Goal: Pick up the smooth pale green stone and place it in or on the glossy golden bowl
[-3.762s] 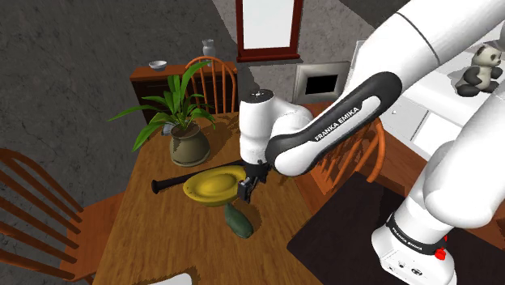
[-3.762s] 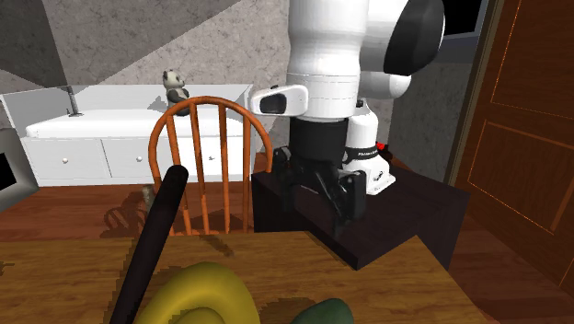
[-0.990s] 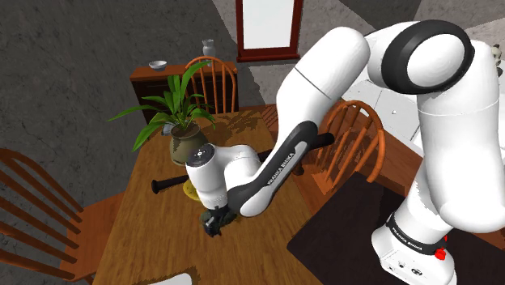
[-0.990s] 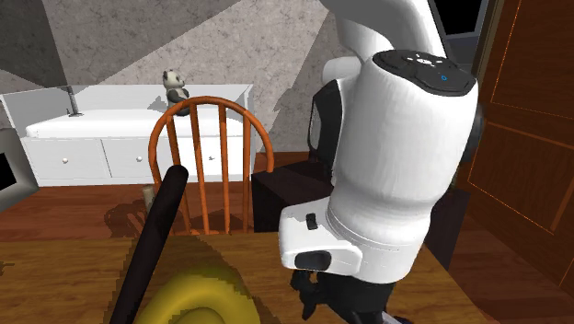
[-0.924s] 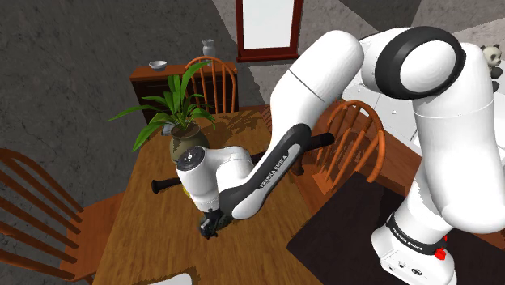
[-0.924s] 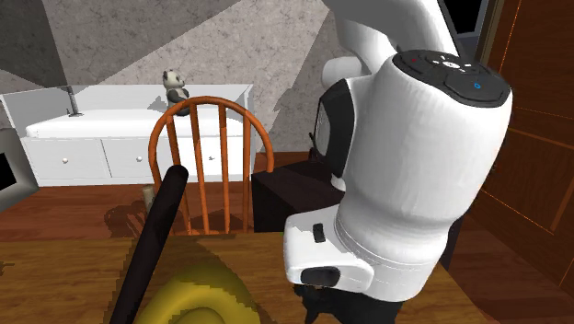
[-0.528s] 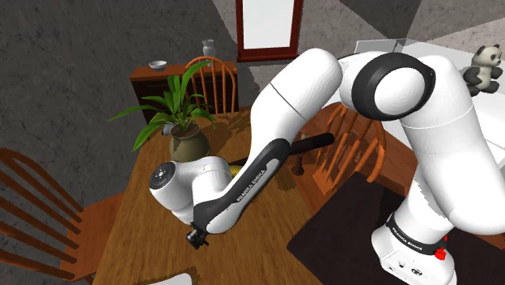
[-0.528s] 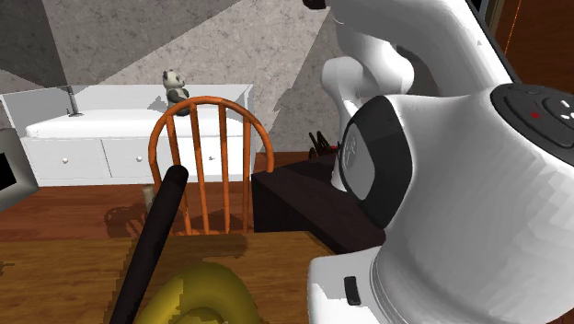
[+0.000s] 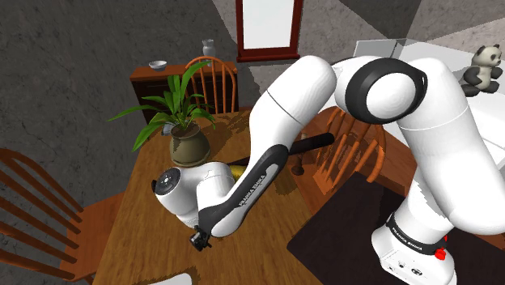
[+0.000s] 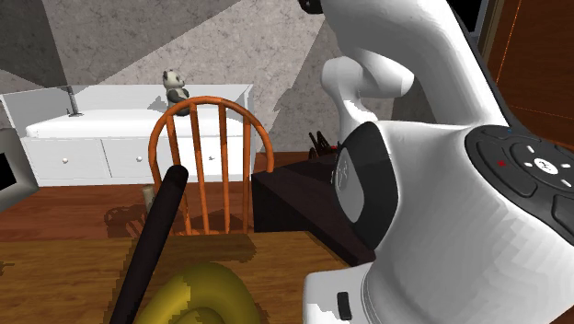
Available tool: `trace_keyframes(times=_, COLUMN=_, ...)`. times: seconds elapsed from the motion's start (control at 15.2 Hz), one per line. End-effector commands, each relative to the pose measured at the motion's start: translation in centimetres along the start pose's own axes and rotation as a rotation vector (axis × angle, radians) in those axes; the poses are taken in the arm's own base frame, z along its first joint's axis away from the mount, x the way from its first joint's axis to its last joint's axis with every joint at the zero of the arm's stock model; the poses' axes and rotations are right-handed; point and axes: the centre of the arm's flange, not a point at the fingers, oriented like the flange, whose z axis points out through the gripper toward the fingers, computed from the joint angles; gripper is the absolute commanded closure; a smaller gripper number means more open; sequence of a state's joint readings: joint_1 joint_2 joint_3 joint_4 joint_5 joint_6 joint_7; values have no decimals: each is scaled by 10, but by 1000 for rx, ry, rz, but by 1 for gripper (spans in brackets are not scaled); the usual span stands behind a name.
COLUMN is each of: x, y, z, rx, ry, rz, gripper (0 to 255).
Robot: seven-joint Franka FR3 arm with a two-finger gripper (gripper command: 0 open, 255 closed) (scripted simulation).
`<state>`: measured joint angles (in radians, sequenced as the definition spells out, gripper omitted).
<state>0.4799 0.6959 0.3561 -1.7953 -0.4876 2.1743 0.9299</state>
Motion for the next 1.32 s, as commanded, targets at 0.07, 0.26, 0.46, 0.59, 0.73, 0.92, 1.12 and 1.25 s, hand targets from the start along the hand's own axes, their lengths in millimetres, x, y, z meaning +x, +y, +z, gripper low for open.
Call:
trace_keyframes(times=0.07, x=0, y=0, z=1, rx=0, ry=0, rz=0, gripper=0)
trace_keyframes(times=0.26, x=0, y=0, z=1, rx=0, ry=0, rz=0, gripper=255)
trace_keyframes(times=0.46, x=0, y=0, z=1, rx=0, ry=0, rz=0, gripper=255)
trace_keyframes(times=0.59, x=0, y=0, z=1, rx=0, ry=0, rz=0, gripper=255)
trace_keyframes(times=0.73, x=0, y=0, z=1, rx=0, ry=0, rz=0, gripper=255)
trace_keyframes(times=0.92, x=8, y=1, z=-5, rx=-24, ry=17, rz=-185, gripper=0)
trace_keyframes(times=1.12, x=28, y=-6, z=-26, rx=-98, ry=70, rz=-739, gripper=0)
trace_keyframes(times=1.25, x=36, y=-14, z=-36, rx=-135, ry=97, rz=-1018, gripper=0)
